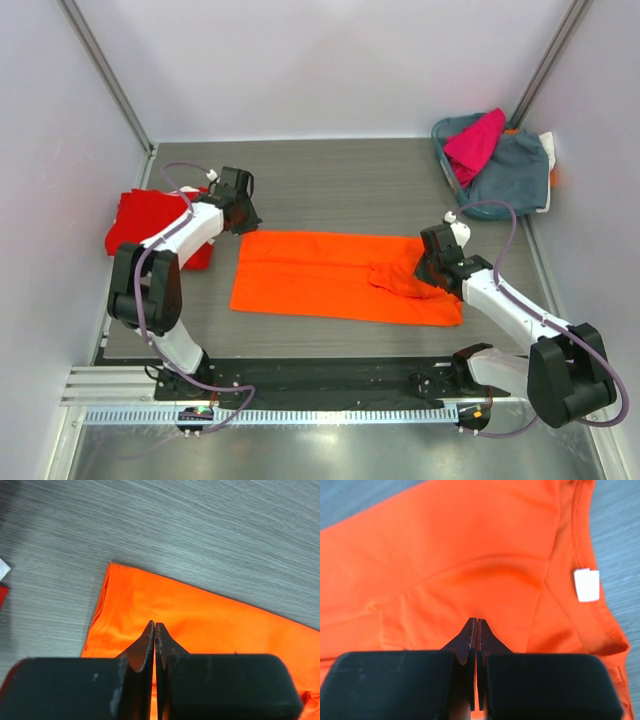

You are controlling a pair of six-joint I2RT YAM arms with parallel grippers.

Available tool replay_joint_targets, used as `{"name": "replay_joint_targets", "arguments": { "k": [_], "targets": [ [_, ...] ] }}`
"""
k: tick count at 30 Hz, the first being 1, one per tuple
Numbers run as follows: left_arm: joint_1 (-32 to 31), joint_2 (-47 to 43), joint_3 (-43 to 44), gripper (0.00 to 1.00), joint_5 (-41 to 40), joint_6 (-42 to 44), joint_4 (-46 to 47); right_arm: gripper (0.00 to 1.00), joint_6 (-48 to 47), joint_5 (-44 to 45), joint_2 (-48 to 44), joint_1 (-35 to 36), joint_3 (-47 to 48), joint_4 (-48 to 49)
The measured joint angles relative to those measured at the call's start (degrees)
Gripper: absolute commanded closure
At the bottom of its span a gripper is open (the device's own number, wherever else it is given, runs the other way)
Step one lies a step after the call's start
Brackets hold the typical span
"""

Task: Fold and stack the t-shirts
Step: Fold the tshirt

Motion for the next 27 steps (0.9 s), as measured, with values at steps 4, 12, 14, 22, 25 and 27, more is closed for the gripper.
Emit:
{"name": "replay_joint_targets", "arguments": {
  "k": [4, 12, 14, 22, 25, 27],
  "targets": [
    [0.0, 1.0, 0.8, 1.0, -0.1, 0.3, -1.4, 0.99, 1.1, -1.0, 0.0, 0.7, -2.1, -0.9],
    [0.0, 9.2, 4.4, 1.0, -0.4, 1.1, -1.7, 0.99, 1.9, -2.9, 0.3, 0.8, -6.0, -1.5],
    [0.0, 10.9, 4.5, 1.0, -0.4, 1.1, -1.7, 0.99, 1.9, -3.0, 1.6, 0.8, -6.0, -1.2],
    [0.1, 13.5, 5.6, 1.0, 1.7, 1.3, -2.0, 0.99, 2.5, -2.0, 9.2, -3.6, -1.1, 0.3],
    [0.0, 11.9, 3.0, 1.0, 2.4, 1.3, -0.2, 0.99, 1.7, -1.8, 14.6, -6.2, 3.4, 0.5],
    [-0.1, 9.1, -1.0, 1.0, 2.8, 1.0, 1.2, 0.99, 1.0, -1.2, 18.8, -7.1, 7.1, 0.9]
  ]
}}
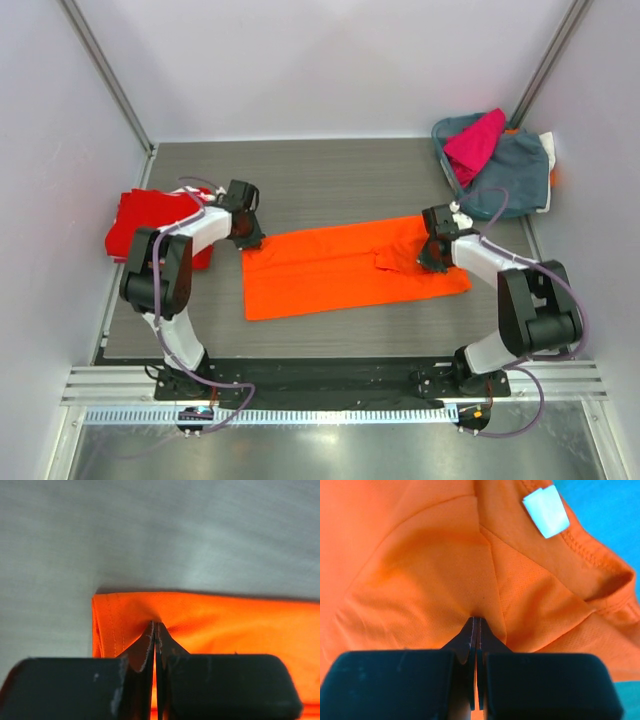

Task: Fold and stack the t-shirts
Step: Fold the tshirt

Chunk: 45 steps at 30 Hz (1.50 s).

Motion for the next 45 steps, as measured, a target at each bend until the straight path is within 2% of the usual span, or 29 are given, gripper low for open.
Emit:
{"name": "replay_joint_targets", "arguments": {
  "k": [5, 10, 15, 22, 25, 29, 34, 37, 39, 40, 41, 42, 45],
  "targets": [
    [-2.9, -9.7, -11.7, 1.0, 0.6, -1.6, 1.1, 0.99, -1.4, 1.0, 9.3, -0.6, 8.9, 1.0],
    [-10.8, -20.3, -22.1, 1.0, 0.9, -4.5, -1.3, 0.99, -2.7, 1.4, 18.3, -1.0, 18.4, 3.4],
    [-22.3, -28.0, -28.4, 1.0, -2.0, -10.3, -4.3, 0.99, -4.5, -1.5, 25.9, -1.0, 27.8, 4.9],
    [-44.2, -34.8, -34.0, 1.0, -7.7, -25.1, -4.3, 0.99, -7.4, -6.2, 34.6, 2.3, 39.6, 5.7],
    [-48.6, -34.9, -34.2, 1.0, -9.1, -29.6, -3.4, 0.99, -7.5, -7.2, 38.9, 4.9, 45.7, 5.2],
    [-49.3, -35.0, -33.2, 0.96, -9.3, -32.0, -3.4, 0.99, -7.5, -8.6, 43.8, 7.0, 53.2, 4.8],
    [-48.2, -37.8, -26.6, 0.89, -9.2, -31.7, -4.7, 0.97, -8.1, -11.4, 46.5, 7.8, 59.2, 1.1],
    [-44.1, -40.8, -23.6, 0.88, -7.5, -30.0, -4.1, 0.89, -8.7, -14.0, 46.8, 7.8, 62.1, -1.4],
    [-39.8, -42.3, -23.1, 0.88, -6.4, -28.9, -4.0, 0.73, -9.4, -15.9, 46.4, 7.8, 63.5, -1.7],
    [-37.3, -42.7, -23.1, 0.86, -5.7, -27.9, -4.1, 0.7, -9.7, -16.5, 45.9, 7.8, 63.7, -1.7],
    [-35.1, -42.9, -23.1, 0.79, -5.0, -26.9, -4.2, 0.66, -10.2, -17.1, 44.9, 7.8, 63.6, -2.0],
    [-32.3, -42.9, -23.1, 0.49, -4.5, -25.9, -4.3, 0.64, -10.4, -17.5, 44.0, 7.8, 63.4, -2.3],
    [-27.4, -42.6, -22.6, 0.36, -4.0, -23.0, -4.9, 0.6, -11.5, -18.1, 38.7, 7.8, 59.8, -2.1]
  ]
}}
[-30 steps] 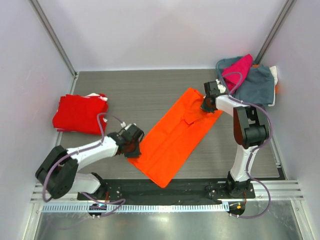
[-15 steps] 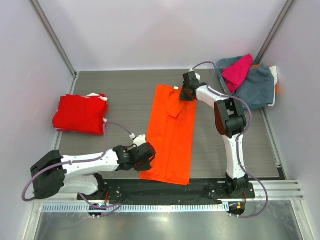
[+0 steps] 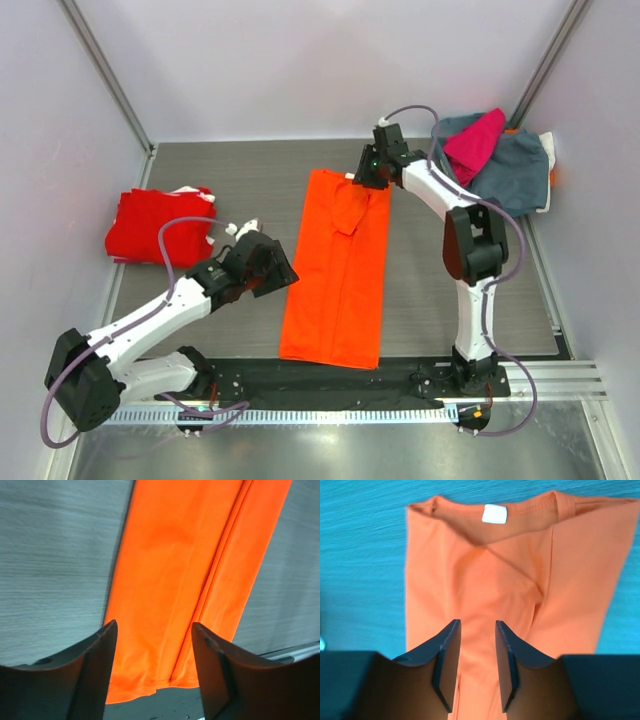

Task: Fold and stack the t-shirts
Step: Fold the tshirt

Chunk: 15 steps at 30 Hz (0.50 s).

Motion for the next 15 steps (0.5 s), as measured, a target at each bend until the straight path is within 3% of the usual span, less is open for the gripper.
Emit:
{"name": "replay_joint_targets", "arguments": {
  "k": [5, 13, 15],
  "targets": [
    [4.1, 1.8, 2.4, 0.36, 0.7, 4.0, 0.8, 0.59, -1.6, 0.2, -12.4, -0.1, -10.8, 0.6],
    [12.2, 14.4, 6.9, 0.5, 4.9, 7.4, 7.6, 0.6, -2.1, -0.5, -26.4, -2.7, -31.7, 4.4],
    [13.4, 18.4, 8.1, 0.57, 6.1, 7.9, 8.9, 0.6, -2.1, -0.9, -27.7, -3.6, -36.1, 5.1]
  ]
}}
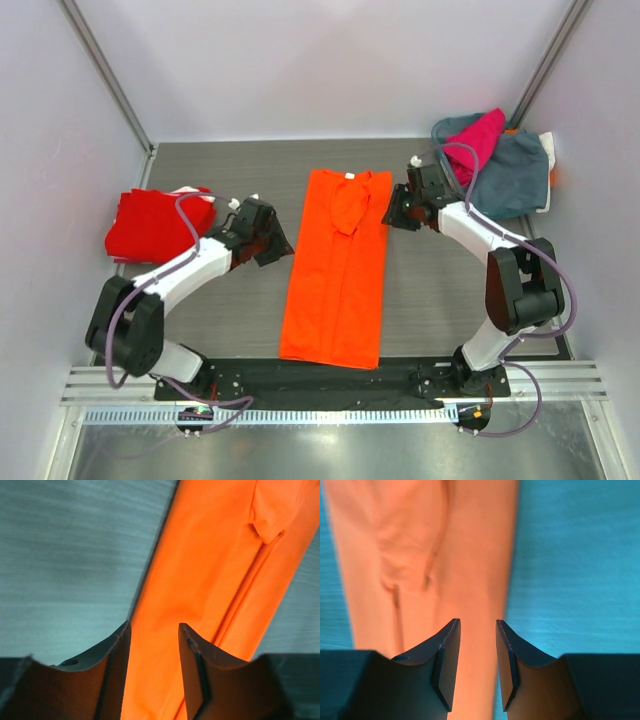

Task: Fold and stack the t-shirts
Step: Fold the tshirt

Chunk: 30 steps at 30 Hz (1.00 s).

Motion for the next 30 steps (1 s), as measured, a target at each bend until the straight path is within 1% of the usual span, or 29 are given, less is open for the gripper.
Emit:
{"name": "replay_joint_targets", "arguments": {
  "k": [1, 2, 3, 5, 6, 7, 12, 13, 14, 18, 21, 23, 24, 26, 27, 28, 30],
  "targets": [
    [0.4, 2.1, 0.9, 0.6, 0.5, 0.3, 0.4, 0.6, 0.0, -0.1, -0.5, -0.4, -2.0, 0.6],
    [0.7, 3.8, 1.7, 0.69, 0.9, 0.4, 0.9, 0.61, 0.0, -0.2, -0.7, -0.8, -3.8, 0.8],
    [0.9, 5.9, 3.0, 0.73, 1.5, 0.5, 1.5, 0.61, 0.0, -0.3, -0.8, -1.0, -5.3, 1.1],
    [0.9, 9.6, 5.8, 0.76, 2.6, 1.0, 1.7, 0.62, 0.1, -0.6, -0.8, -1.0, -7.4, 1.6],
    [0.9, 11.5, 7.5, 0.81, 2.9, 1.4, 2.1, 0.62, 0.1, -0.7, -0.8, -1.0, -8.0, 1.8],
    [1.0, 13.1, 8.9, 0.82, 3.3, 1.6, 2.4, 0.62, 0.1, -0.7, -0.8, -1.0, -8.3, 1.9],
    [1.7, 19.6, 14.3, 0.8, 4.0, 2.4, 3.3, 0.62, 0.2, -1.0, -0.4, -1.0, -8.6, 4.0],
    [1.9, 20.7, 15.0, 0.79, 4.0, 2.5, 3.3, 0.62, 0.2, -1.1, 0.0, -1.1, -8.6, 4.7],
    [2.1, 21.7, 15.7, 0.75, 3.9, 2.7, 3.3, 0.62, 0.2, -1.2, 0.5, -1.2, -8.5, 5.2],
    [2.6, 26.2, 18.9, 0.67, 3.6, 3.6, 2.7, 0.62, 0.3, -1.5, 4.4, -1.3, -8.0, 6.2],
    [2.7, 28.5, 20.3, 0.65, 3.1, 3.7, 2.4, 0.63, 0.6, -2.0, 6.7, -1.3, -7.2, 6.5],
    [2.7, 29.2, 20.3, 0.65, 2.7, 3.9, 2.1, 0.65, 0.6, -2.1, 7.6, -1.5, -6.3, 6.8],
    [2.7, 29.4, 20.3, 0.67, 2.6, 4.1, 1.9, 0.66, 0.7, -2.1, 8.0, -1.5, -5.9, 6.9],
    [2.8, 30.1, 21.2, 0.69, 2.6, 4.6, 1.1, 0.72, 0.6, -2.2, 8.6, -1.6, -5.3, 7.1],
    [2.9, 30.6, 21.9, 0.72, 2.5, 4.7, 0.9, 0.74, 0.7, -2.3, 9.1, -1.6, -4.9, 7.2],
    [3.0, 31.1, 22.6, 0.75, 2.5, 4.8, 0.8, 0.8, 0.7, -2.4, 9.4, -1.6, -4.6, 7.3],
    [3.3, 32.2, 24.0, 0.83, 2.4, 4.9, 0.8, 0.85, 0.8, -2.6, 10.5, -1.6, -3.6, 7.5]
  ]
}}
